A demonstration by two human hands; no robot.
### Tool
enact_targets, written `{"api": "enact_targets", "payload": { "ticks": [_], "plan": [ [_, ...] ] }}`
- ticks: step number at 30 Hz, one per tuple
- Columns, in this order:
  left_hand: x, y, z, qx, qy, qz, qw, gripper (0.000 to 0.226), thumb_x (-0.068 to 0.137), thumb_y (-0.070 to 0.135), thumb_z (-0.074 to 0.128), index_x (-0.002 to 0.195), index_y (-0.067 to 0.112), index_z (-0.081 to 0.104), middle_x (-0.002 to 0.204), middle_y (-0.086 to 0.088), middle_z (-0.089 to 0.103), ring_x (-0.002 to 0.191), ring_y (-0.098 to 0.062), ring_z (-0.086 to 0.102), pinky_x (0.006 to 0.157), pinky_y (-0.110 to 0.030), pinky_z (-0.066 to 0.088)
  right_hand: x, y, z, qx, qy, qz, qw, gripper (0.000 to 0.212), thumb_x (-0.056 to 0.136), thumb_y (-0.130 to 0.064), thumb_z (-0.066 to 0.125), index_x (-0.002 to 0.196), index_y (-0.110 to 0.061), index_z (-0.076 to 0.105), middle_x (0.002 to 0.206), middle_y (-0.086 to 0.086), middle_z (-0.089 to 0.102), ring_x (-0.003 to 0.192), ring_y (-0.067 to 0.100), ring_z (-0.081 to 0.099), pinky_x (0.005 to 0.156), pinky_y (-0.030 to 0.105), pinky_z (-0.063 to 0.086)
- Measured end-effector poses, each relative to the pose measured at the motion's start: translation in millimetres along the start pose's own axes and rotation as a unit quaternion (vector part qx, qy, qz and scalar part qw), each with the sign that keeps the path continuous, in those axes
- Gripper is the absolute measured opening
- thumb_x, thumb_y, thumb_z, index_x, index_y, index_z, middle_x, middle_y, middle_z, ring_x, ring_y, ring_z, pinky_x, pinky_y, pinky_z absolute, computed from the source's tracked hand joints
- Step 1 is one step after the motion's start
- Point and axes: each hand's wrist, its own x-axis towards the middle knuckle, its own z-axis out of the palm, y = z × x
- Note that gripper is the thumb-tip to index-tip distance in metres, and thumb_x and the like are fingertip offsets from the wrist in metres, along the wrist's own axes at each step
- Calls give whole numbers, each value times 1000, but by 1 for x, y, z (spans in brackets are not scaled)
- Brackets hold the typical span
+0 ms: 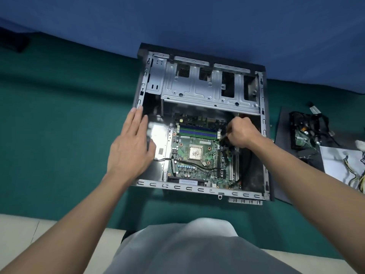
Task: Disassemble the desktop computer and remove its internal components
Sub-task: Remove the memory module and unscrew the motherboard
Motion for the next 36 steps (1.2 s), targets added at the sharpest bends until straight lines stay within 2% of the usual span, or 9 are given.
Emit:
{"api": "enact_targets", "payload": {
  "ticks": [3,8,13,18,25,28,30,33,36],
  "plan": [
    [-1,1,-1,-9,6,1,1000,58,95,27,45,148,8,31,163,1,5,148,-8,-3,88,-36,52,-1,0,2,-5,6,3,1000,14,83,-4,56,86,-1,69,73,8,54,61,24,56,68,37,57],
    [-1,1,-2,-9,5,-1,1000,56,94,26,45,146,7,35,163,1,6,148,-8,-3,85,-37,53,-2,1,2,-3,1,10,1000,13,84,-1,55,85,-1,68,71,6,53,61,22,55,64,32,52],
    [-1,1,-2,-8,3,-2,1000,54,94,26,46,144,8,36,163,2,5,148,-8,-3,80,-37,54,0,4,5,13,3,7,1000,14,85,0,54,86,-2,68,85,13,59,69,27,59,70,34,54],
    [-1,1,-1,-5,9,-4,1000,54,94,25,46,144,8,37,163,2,6,148,-8,-3,80,-37,54,3,6,7,7,9,3,1000,14,87,-3,56,89,-3,69,72,4,48,64,23,52,68,31,47],
    [-1,2,0,-3,13,-5,1000,53,94,23,48,143,8,37,163,2,7,148,-9,0,78,-37,54,4,1,3,-26,-10,-9,1000,15,85,-2,55,96,-3,65,101,19,53,78,33,57,80,43,55],
    [-2,2,0,0,16,-6,1000,52,93,22,48,142,8,38,163,2,7,148,-8,0,76,-37,54,4,-6,-1,-44,-24,-17,999,7,85,0,51,82,-3,57,96,16,48,72,30,55,69,37,51],
    [-1,2,0,0,17,-5,1000,51,93,22,48,141,7,39,163,3,7,148,-8,0,76,-37,54,4,-9,-2,-63,-40,-20,997,14,86,0,47,73,-5,46,92,17,51,67,27,52,63,33,44],
    [-1,2,0,-3,19,-8,1000,51,92,22,48,141,8,40,163,4,7,148,-8,0,76,-38,53,7,-12,-2,-89,-81,-30,992,10,92,-6,41,84,-2,45,96,17,51,77,29,52,67,33,40],
    [-2,2,1,-3,19,-8,1000,51,92,22,48,140,8,40,163,4,7,148,-8,0,77,-39,53,11,-14,-3,-117,-114,-30,986,19,97,-15,37,102,-3,52,108,19,53,86,30,49,76,34,40]
  ]
}}
